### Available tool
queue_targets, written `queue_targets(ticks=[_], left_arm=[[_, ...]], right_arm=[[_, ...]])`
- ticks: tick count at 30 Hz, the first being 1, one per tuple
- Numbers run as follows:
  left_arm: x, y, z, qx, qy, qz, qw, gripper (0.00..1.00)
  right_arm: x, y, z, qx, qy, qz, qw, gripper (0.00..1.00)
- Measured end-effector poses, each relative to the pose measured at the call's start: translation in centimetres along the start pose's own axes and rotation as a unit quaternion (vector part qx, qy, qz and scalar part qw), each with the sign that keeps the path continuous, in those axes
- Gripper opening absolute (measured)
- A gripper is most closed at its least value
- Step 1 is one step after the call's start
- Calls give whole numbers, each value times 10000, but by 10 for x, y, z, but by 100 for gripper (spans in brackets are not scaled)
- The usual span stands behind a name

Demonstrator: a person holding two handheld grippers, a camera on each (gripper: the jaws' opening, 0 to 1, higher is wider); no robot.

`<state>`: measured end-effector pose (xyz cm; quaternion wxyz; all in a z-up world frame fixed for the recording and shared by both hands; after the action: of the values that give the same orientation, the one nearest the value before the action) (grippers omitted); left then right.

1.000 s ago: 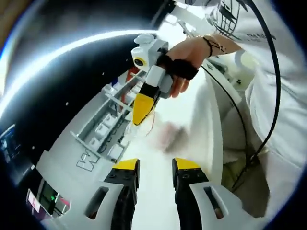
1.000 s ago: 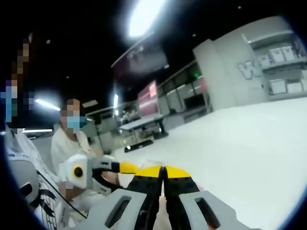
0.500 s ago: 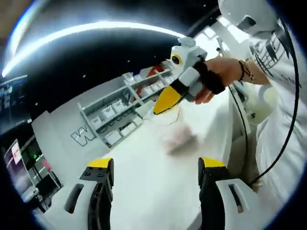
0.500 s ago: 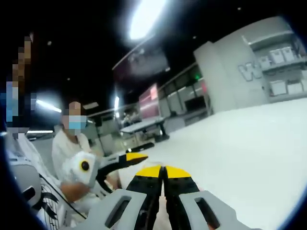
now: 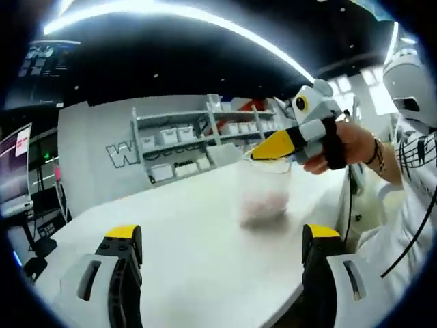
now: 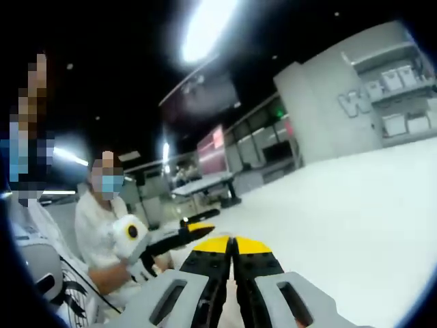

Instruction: Open the resealable bag by pulling the two sides of the seal apart until the entire bag opening is separated and visibly accessible.

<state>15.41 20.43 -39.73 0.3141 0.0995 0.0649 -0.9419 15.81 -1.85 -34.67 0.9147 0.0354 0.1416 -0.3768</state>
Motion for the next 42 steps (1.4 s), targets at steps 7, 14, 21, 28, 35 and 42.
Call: queue_targets(ticks=[7,14,21,28,35,42], left_arm=[[-1,2,-1,78,-378,122,9992,99],[-3,5,-8,-77,-500,238,9984,100],[-6,8,-14,-87,-558,374,9977,100],[-4,8,-12,-44,-1100,149,9938,99],[-8,4,-2,-2,-1310,101,9913,99],[-6,6,-6,-234,-1343,38,9907,98]], right_arm=[[1,-2,2,55,5,-23,10000,0],[2,-3,4,122,57,-42,9999,0],[6,-4,6,170,122,-85,9997,0],[9,-5,9,236,161,-124,9995,0],[11,-3,15,297,161,-151,9993,0],[14,-2,21,365,113,-238,9990,0]])
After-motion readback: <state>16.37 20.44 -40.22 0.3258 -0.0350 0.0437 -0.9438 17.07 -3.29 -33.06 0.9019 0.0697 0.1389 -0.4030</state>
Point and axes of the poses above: the point that each gripper's makers call its tool centre point, and the gripper's own axes: y roughly forward along the fingers, x roughly to its right, z roughly out of its top, the point moved 10 cm from there along -y, roughly backward along the fingers, and after that the axes turned 6 degrees about -z, right-handed, at the moved point
